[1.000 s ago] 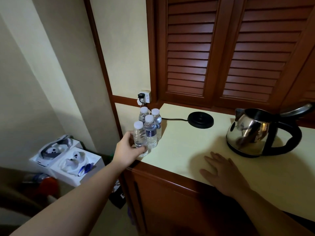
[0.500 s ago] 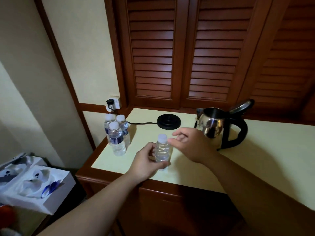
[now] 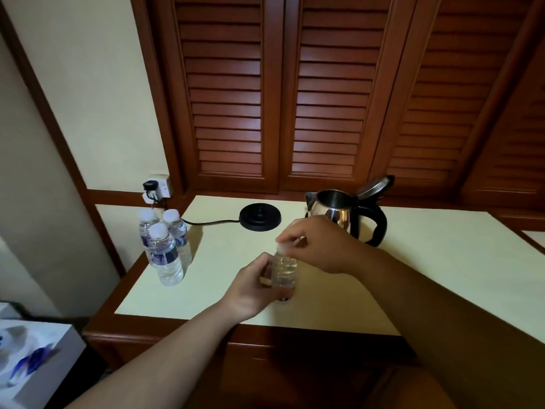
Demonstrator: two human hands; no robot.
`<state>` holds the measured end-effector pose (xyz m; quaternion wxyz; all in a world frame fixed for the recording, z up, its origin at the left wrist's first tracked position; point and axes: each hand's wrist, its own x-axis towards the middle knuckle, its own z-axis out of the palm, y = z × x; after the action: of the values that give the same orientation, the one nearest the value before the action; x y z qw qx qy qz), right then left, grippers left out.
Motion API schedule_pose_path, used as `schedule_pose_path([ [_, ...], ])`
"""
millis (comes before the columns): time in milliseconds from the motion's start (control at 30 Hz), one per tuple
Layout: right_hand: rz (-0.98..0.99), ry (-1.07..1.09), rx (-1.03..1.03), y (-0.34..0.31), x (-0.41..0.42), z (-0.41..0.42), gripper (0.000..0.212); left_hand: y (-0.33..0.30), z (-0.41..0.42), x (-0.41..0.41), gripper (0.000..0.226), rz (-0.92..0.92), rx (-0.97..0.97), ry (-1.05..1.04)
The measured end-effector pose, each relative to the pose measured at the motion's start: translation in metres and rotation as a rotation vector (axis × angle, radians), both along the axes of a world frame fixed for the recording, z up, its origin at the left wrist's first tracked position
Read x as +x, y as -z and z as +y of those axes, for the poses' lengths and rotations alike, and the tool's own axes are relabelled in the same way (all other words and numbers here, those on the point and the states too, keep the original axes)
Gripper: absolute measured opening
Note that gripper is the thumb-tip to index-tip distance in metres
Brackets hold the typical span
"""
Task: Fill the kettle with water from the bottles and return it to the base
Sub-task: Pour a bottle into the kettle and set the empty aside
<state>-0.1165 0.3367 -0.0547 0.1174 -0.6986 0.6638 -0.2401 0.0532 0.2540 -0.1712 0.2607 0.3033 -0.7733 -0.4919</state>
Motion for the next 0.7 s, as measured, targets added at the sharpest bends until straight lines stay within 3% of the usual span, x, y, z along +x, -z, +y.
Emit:
schedule_pose_path([
  [133,-0.132,0.060,0.020,0.001,-0.006,0.002,0.047,0.001,-0.001,-0.001,0.045,-0.005,-0.018,-0.005],
  [233,-0.070,0.193,-0.036,0.007,-0.001,0.001,0.040,0.002,-0.001,-0.004,0.055,-0.008,-0.049,0.011],
  [367,-0.017,0.083,-0.044,0.004,-0.001,0.000,0.018,0.002,-0.001,-0.007,0.045,-0.052,-0.072,0.015],
  [500,-0.068,0.005,-0.038,-0.006,-0.013,0.003,0.026,-0.001,0.002,-0.009,0.044,-0.046,-0.038,0.025],
  [700,-0.195,0.277,-0.087,0.010,-0.062,0.030,0.025,0.006,0.005,-0.017,0.044,-0.002,-0.014,-0.036],
])
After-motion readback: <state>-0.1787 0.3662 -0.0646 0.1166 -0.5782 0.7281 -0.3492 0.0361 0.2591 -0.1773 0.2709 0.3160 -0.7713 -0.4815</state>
